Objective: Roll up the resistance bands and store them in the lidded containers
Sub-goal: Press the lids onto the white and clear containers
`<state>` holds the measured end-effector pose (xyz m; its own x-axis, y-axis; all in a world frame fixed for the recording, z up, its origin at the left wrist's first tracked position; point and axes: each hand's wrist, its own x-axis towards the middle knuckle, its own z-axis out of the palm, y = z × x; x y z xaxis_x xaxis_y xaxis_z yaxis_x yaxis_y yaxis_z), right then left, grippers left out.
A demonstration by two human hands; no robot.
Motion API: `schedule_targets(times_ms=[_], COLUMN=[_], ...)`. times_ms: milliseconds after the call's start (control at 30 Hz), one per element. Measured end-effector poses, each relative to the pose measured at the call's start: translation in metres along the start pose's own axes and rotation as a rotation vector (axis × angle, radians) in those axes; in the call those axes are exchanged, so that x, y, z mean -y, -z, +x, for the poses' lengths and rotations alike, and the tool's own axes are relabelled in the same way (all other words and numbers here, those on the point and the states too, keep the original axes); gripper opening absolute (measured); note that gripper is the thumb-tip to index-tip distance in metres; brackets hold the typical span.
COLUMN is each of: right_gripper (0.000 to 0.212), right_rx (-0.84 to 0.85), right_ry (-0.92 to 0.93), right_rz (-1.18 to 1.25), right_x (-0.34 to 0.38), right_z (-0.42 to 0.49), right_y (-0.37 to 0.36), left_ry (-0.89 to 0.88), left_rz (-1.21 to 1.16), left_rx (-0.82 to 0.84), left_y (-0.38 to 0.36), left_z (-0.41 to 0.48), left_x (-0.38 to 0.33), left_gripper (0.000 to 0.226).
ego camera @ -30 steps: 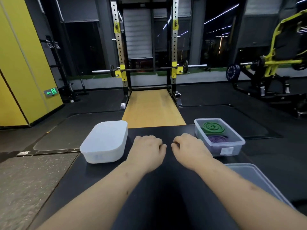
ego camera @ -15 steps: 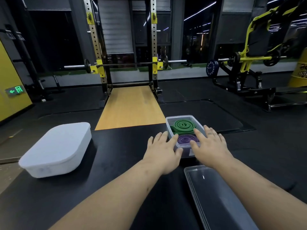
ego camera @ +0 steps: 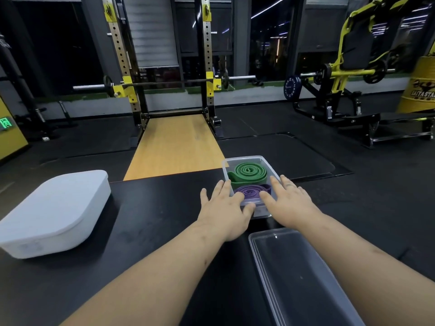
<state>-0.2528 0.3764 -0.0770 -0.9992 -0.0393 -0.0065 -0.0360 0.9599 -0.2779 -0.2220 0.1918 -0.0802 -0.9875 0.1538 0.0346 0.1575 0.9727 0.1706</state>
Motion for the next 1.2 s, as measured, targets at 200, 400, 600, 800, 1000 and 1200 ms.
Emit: schedule_targets(times_ms=[200,400,600,800,1000,1200], right_gripper=[0.077,0.075,0.075,0.075,0.075,0.073], right_rx=[0.024,0.059,0.066,0.068,0.077,0.077], right_ry=[0.04,0.101,0.171,0.227,0.263,0.292], right_rz=[-0.017,-0.006,-0.026,-0.036,-0.026,-0.05], right_x=[0.028,0.066,0.102,0.126,0.138,0.143], right_z=[-0.027,-0.065,-0.11,-0.17,-0.223,-0.269], right_y=[-0.007,-0.015,-0.025,-0.033,-0.043,-0.045], left_ry=[0.004,0.03,0.054,0.066,0.084,0.074], left_rz=[0.046,0.04,0.007,0.013,0.014,0.064], left_rx=[-0.048,-0.084,-0.154,-0.202,-0.239,-0.313], left_y=[0.009,0.016,0.016,0.01,0.013,0.014], left_z=[-0.027,-0.075,-0.135,-0.203,-0.265,-0.311], left_x=[0.028,0.062,0.092,0.112,0.116,0.116], left_gripper=[0.058,0.052,0.043,0.044,0.045,0.051])
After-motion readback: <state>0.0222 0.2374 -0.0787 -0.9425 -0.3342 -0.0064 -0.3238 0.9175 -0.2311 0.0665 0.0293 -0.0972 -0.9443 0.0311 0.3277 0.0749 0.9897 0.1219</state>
